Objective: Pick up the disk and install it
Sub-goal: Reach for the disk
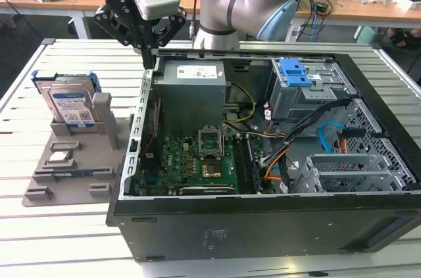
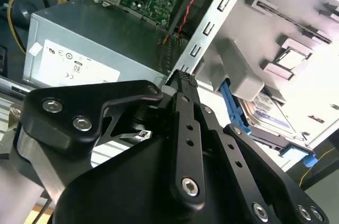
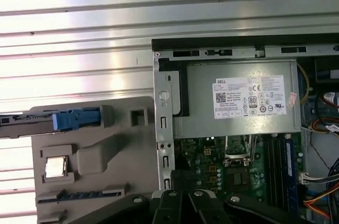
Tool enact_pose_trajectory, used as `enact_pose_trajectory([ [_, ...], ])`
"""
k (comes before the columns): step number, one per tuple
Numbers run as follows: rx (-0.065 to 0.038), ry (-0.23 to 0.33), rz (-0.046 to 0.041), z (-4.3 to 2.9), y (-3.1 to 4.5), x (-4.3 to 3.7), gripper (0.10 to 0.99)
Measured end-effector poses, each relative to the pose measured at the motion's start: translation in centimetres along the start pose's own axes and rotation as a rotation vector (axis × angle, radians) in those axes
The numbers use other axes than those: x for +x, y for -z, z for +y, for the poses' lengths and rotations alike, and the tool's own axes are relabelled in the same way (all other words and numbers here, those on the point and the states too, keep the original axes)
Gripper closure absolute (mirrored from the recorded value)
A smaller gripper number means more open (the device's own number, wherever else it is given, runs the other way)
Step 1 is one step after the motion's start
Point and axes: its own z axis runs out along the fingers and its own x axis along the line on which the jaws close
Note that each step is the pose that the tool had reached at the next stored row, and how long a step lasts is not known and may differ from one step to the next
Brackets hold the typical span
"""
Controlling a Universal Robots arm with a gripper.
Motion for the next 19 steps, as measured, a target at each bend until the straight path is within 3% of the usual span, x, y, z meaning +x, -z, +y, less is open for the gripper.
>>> enact_pose_trajectory([
  [10,0.0,0.0,0.0,-0.24,0.08,3.27,0.984],
  [19,0.0,0.0,0.0,-0.41,0.12,5.46,0.984],
])
